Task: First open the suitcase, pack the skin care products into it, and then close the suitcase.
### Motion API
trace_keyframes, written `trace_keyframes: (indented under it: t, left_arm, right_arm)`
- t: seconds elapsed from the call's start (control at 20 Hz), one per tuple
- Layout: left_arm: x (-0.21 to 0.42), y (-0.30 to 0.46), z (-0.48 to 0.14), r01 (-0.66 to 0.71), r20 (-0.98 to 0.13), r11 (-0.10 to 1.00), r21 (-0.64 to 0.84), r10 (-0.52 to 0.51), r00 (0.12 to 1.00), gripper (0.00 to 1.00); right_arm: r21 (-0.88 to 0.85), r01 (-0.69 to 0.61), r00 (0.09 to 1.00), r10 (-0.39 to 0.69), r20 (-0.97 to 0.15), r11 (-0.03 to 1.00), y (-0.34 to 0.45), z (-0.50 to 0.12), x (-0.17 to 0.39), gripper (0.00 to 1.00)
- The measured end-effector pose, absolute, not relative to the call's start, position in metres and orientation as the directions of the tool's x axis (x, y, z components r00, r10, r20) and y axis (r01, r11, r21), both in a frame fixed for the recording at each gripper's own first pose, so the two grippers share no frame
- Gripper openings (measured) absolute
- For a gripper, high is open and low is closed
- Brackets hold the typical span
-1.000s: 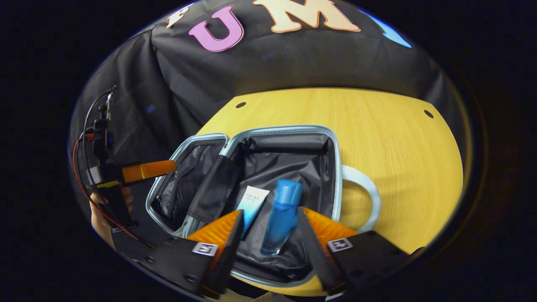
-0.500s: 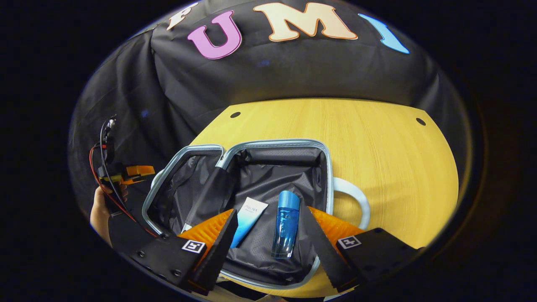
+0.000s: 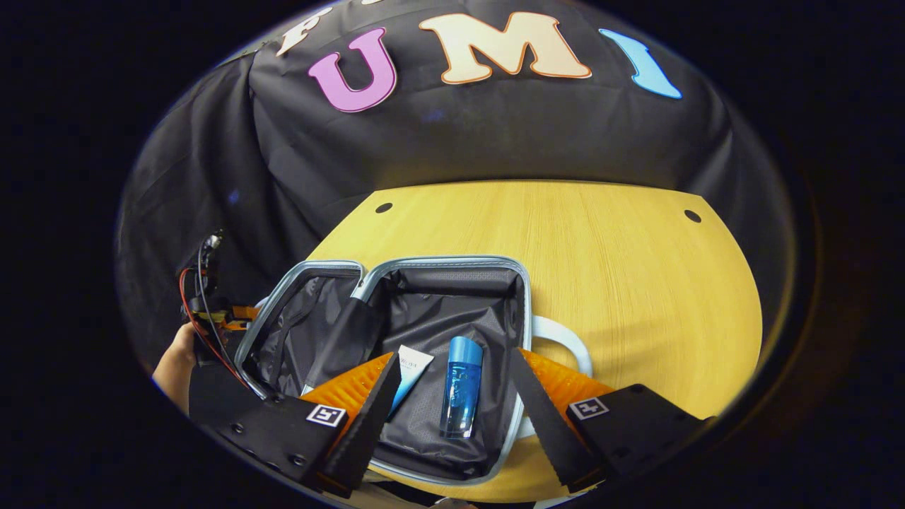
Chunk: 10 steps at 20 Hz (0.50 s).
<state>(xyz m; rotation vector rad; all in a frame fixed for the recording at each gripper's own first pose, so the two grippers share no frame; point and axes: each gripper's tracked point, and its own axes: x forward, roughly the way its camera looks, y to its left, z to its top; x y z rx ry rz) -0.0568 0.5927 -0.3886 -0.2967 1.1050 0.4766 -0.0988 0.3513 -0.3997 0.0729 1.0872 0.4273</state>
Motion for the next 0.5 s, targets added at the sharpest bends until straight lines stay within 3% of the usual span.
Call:
trace_keyframes:
  t: [0.1,0.15,0.5]
  left_arm:
    - [-0.046,0.587,-0.393,-0.515,-0.899,0.857,-0.014,0.215,0.382,0.21]
    - [-0.048,0.586,-0.384,-0.501,-0.895,0.865,0.003,0.226,0.385,0.13]
    - [-0.033,0.575,-0.315,-0.397,-0.806,0.901,0.176,0.364,0.468,0.08]
  right_arm:
    - [0.247,-0.317,0.412,0.367,-0.834,0.916,0.346,-0.395,-0.095,0.93]
    - [0.239,-0.325,0.427,0.368,-0.826,0.915,0.344,-0.391,-0.092,0.98]
    - [0.248,-0.395,0.468,0.425,-0.775,0.885,0.331,-0.375,-0.09,0.98]
